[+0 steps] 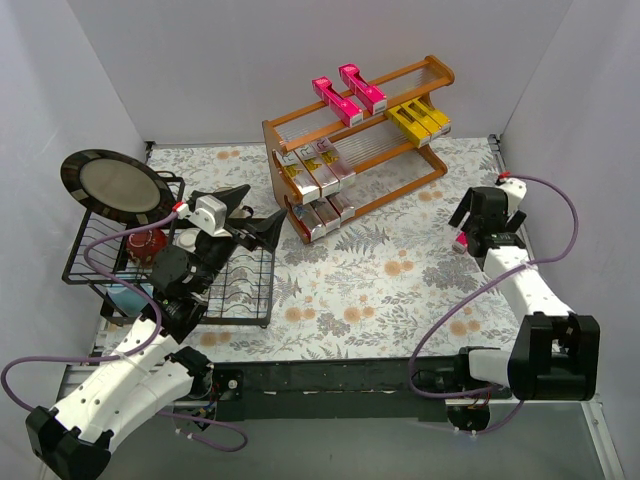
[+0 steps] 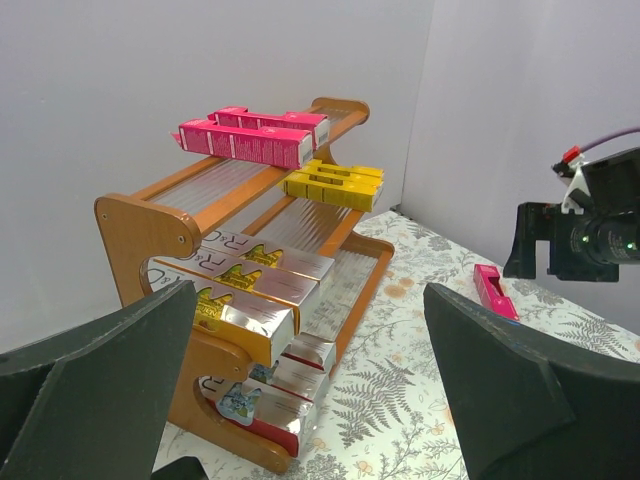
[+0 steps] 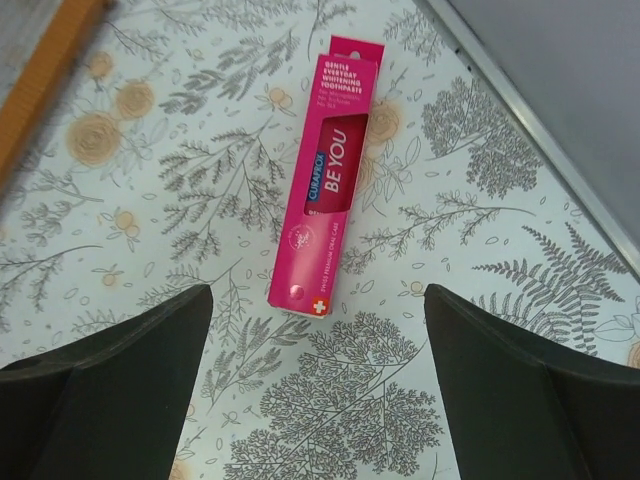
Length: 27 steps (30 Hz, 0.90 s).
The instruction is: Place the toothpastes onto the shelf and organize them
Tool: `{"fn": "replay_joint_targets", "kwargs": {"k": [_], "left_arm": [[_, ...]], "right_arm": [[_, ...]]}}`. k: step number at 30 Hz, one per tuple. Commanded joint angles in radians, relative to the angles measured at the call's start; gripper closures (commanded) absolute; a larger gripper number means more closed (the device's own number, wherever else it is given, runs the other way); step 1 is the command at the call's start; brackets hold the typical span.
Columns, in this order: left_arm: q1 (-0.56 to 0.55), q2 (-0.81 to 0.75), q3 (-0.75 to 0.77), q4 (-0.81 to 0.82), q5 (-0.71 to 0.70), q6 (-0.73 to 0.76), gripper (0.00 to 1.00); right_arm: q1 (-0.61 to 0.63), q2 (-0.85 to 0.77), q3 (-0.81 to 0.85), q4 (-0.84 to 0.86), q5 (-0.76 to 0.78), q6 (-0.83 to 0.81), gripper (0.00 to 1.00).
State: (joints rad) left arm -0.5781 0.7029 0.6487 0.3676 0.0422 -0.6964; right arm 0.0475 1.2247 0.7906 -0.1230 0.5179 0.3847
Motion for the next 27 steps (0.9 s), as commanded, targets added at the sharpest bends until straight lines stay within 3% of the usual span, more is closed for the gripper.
{"fn": "replay_joint_targets", "kwargs": {"k": [1, 18, 27], "left_arm": [[-0.003, -0.003, 0.006, 0.005, 0.004, 0.003, 0.02], [-0.002, 0.012, 0.006, 0.002, -0.004, 0.015, 0.02], [-0.002, 0.006, 0.008, 0.002, -0.001, 0.014, 0.02]], "right_arm": [[-0.037, 0.087, -0.024, 0.063, -0.082, 0.046, 0.07], [-0.118, 0.363, -0.007, 0.149, -0.251, 0.023, 0.26], [-0.117, 0.32, -0.047, 0.154, -0.262, -0.006, 0.51]]}}
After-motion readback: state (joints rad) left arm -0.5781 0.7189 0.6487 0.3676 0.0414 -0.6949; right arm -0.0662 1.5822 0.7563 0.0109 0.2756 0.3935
